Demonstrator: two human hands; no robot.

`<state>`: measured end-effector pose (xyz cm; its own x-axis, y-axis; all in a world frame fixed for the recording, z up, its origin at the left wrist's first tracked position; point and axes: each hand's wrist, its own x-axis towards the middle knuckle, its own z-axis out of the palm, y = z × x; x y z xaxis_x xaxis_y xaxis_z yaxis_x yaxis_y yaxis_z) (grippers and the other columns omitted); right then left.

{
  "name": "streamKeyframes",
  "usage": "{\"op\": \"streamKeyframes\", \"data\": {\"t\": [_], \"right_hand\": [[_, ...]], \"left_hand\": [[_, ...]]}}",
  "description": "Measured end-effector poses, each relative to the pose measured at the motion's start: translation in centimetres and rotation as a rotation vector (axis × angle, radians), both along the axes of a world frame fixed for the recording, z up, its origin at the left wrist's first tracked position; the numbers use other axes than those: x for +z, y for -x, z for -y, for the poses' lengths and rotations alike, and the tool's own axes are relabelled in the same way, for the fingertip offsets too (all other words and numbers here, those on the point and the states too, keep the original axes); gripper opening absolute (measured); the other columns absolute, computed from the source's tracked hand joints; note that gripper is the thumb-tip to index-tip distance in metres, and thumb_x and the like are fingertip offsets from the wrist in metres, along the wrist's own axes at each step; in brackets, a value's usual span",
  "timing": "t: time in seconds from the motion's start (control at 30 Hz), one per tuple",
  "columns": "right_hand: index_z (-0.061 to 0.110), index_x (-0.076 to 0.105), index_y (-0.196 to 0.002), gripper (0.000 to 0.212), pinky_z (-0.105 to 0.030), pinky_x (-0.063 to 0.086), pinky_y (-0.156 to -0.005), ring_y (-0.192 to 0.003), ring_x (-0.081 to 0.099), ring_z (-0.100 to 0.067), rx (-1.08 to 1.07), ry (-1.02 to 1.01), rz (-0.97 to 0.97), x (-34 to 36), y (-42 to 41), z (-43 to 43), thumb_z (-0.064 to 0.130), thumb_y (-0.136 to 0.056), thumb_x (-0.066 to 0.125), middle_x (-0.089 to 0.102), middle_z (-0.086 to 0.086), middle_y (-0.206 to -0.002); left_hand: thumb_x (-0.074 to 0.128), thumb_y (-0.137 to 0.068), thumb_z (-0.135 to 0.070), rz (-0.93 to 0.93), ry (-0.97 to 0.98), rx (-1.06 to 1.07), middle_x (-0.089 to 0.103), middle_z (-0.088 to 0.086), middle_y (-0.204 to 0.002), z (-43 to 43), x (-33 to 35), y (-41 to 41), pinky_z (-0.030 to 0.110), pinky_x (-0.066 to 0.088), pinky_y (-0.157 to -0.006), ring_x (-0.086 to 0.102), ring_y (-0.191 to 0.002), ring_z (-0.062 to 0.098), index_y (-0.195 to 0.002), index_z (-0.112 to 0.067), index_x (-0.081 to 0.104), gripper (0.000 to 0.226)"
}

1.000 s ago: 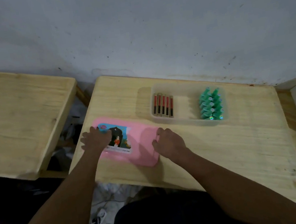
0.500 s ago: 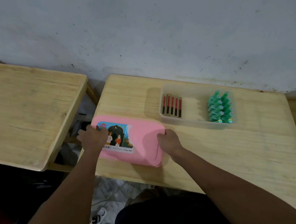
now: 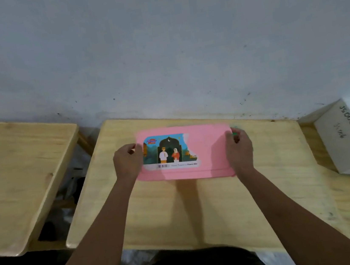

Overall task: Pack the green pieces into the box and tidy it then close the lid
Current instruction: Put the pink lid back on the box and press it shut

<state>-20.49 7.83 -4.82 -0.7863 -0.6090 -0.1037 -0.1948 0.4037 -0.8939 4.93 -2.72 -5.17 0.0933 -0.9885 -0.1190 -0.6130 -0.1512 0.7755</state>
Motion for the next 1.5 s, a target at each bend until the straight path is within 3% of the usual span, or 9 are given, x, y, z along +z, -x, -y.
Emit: {"op": "streamKeyframes", "data": {"t": [0.23,0.3,0.4,0.63,0.87,0.97,1.1,1.23,1.5], "right_hand": [[0.011,0.062,-0.119,0.031,-0.033,0.045,-0.087,-0.098,0.057,-0.02,-0.119,-0.077,0.033,-1.7,7.2,-1.2,0.03,-0.098,0.049,0.063,-0.003,-0.105],[0.01,0.061,-0.119,0.03,-0.036,0.046,-0.088,-0.099,0.057,-0.021,-0.107,-0.092,0.051,-2.7,8.1,-1.1,0.029,-0.098,0.049,0.063,-0.006,-0.108],[0.009,0.06,-0.118,0.03,-0.037,0.047,-0.085,-0.099,0.059,-0.026,-0.074,-0.105,0.08,-3.9,8.7,-0.5,0.028,-0.098,0.049,0.065,-0.01,-0.109],[0.019,0.065,-0.117,0.028,-0.03,0.042,-0.074,-0.084,0.055,-0.019,-0.093,-0.064,0.2,-5.4,8.7,0.7,0.033,-0.096,0.052,0.058,0.001,-0.088],[0.021,0.064,-0.122,0.032,-0.033,0.047,-0.079,-0.088,0.06,-0.021,-0.106,-0.072,0.22,-5.8,8.6,1.2,0.035,-0.096,0.051,0.064,-0.004,-0.091],[0.02,0.066,-0.119,0.029,-0.028,0.046,-0.069,-0.072,0.054,-0.012,-0.141,0.004,0.297,-5.8,8.6,0.9,0.032,-0.095,0.054,0.056,0.002,-0.076],[0.021,0.065,-0.121,0.029,-0.028,0.046,-0.074,-0.074,0.051,-0.006,-0.151,0.022,0.357,-5.3,8.7,0.7,0.03,-0.096,0.055,0.055,0.008,-0.083],[0.017,0.066,-0.122,0.031,-0.03,0.045,-0.086,-0.094,0.052,-0.015,-0.157,0.002,0.368,-5.0,8.8,1.3,0.028,-0.095,0.056,0.059,0.005,-0.104],[0.027,0.068,-0.118,0.034,-0.033,0.049,-0.08,-0.084,0.059,-0.016,-0.182,-0.01,0.285,-6.2,8.3,1.7,0.042,-0.091,0.055,0.065,0.003,-0.091]], "left_hand": [[0.045,-0.086,-0.024,0.045,-0.105,-0.275,0.066,0.019,-0.078,0.8,-2.3,7.4,0.034,0.046,-0.063,0.062,-0.081,0.036,-0.082,-0.01,0.069,0.028],[0.042,-0.085,-0.026,0.111,-0.134,-0.273,0.061,0.023,-0.091,0.8,-2.9,8.7,0.041,0.049,-0.075,0.06,-0.089,0.039,-0.092,-0.008,0.066,0.031],[0.046,-0.093,-0.016,0.185,-0.107,-0.22,0.047,0.03,-0.107,0.6,-3.1,10.0,0.039,0.041,-0.093,0.048,-0.103,0.038,-0.103,0.0,0.061,0.024],[0.043,-0.092,-0.003,0.119,-0.005,-0.114,0.041,0.027,-0.118,0.0,-2.6,10.5,0.035,0.041,-0.091,0.051,-0.098,0.039,-0.116,0.007,0.058,0.03],[0.042,-0.094,-0.005,0.115,-0.017,-0.074,0.045,0.027,-0.122,0.1,-2.8,10.3,0.037,0.042,-0.095,0.054,-0.103,0.041,-0.126,0.003,0.056,0.035],[0.044,-0.094,-0.005,0.096,-0.014,-0.046,0.049,0.026,-0.118,0.2,-3.1,10.1,0.037,0.043,-0.093,0.056,-0.102,0.039,-0.123,0.002,0.058,0.033],[0.045,-0.092,-0.006,0.071,-0.004,-0.016,0.053,0.025,-0.113,0.2,-3.2,10.1,0.038,0.044,-0.091,0.057,-0.1,0.038,-0.12,0.0,0.061,0.032],[0.047,-0.093,-0.009,0.04,-0.023,0.008,0.056,0.022,-0.111,0.2,-3.3,10.0,0.04,0.048,-0.089,0.058,-0.101,0.035,-0.118,-0.003,0.063,0.031],[0.048,-0.096,-0.016,-0.009,-0.07,0.02,0.054,0.019,-0.113,0.7,-3.1,9.9,0.037,0.049,-0.084,0.058,-0.101,0.03,-0.123,-0.007,0.061,0.031]]}}
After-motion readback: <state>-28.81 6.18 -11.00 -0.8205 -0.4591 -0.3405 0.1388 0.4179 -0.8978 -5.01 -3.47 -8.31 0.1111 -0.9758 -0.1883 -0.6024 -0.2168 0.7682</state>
